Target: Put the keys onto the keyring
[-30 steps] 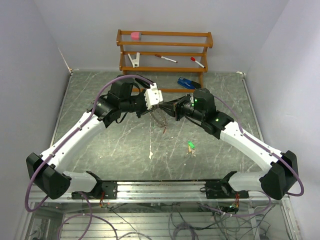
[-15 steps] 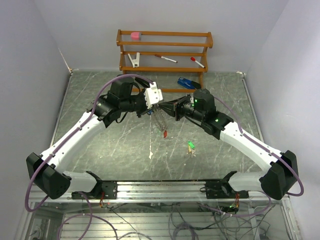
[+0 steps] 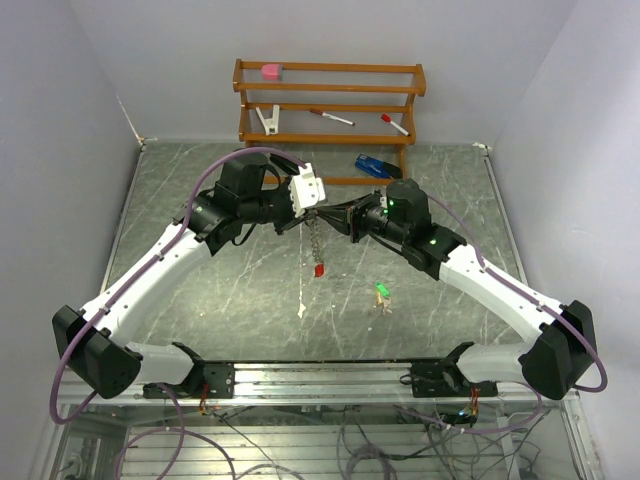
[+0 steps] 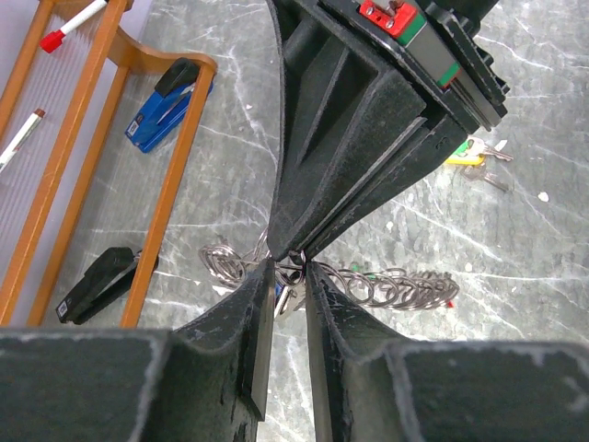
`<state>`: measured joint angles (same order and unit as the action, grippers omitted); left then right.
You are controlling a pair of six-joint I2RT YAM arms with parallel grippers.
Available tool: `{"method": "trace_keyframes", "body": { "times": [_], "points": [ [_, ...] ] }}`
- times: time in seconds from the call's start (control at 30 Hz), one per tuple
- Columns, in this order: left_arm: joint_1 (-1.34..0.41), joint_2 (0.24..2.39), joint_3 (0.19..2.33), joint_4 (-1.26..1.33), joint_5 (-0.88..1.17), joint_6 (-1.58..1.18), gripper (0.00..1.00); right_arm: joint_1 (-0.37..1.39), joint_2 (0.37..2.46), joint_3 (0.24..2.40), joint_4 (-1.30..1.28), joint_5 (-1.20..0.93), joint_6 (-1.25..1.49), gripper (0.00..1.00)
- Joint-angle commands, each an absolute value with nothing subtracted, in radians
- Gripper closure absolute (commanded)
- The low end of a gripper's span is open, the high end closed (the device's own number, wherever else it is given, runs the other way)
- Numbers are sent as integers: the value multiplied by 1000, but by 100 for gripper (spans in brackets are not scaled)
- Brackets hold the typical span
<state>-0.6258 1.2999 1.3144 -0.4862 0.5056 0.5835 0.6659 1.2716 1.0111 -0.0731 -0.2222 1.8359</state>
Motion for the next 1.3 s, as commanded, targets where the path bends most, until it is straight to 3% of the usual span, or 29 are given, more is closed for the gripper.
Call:
{"method": "trace_keyframes", "body": {
  "times": [0.0,0.3,0.47,0.67,1.2,1.27],
  "points": [
    [-629,1296,1316,-441,519,585,71,666,1257,1020,-26,-249,1846,100],
    [-628,1295,1287,-425,504,586,74,666,1260,1020,-16,-253,1852,100],
    [-629,1296,1283,-422,501,593,86,667,1257,1017,-7,-256,1854,100],
    [-629,1298,1288,-423,495,610,93,667,1249,1010,-9,-258,1856,100],
    [-627,1294,1346,-561,568,698,93,654,1197,946,6,-232,1822,100],
    [-627,1293,1352,-587,591,711,93,636,1188,951,-14,-245,1801,96]
  ]
}}
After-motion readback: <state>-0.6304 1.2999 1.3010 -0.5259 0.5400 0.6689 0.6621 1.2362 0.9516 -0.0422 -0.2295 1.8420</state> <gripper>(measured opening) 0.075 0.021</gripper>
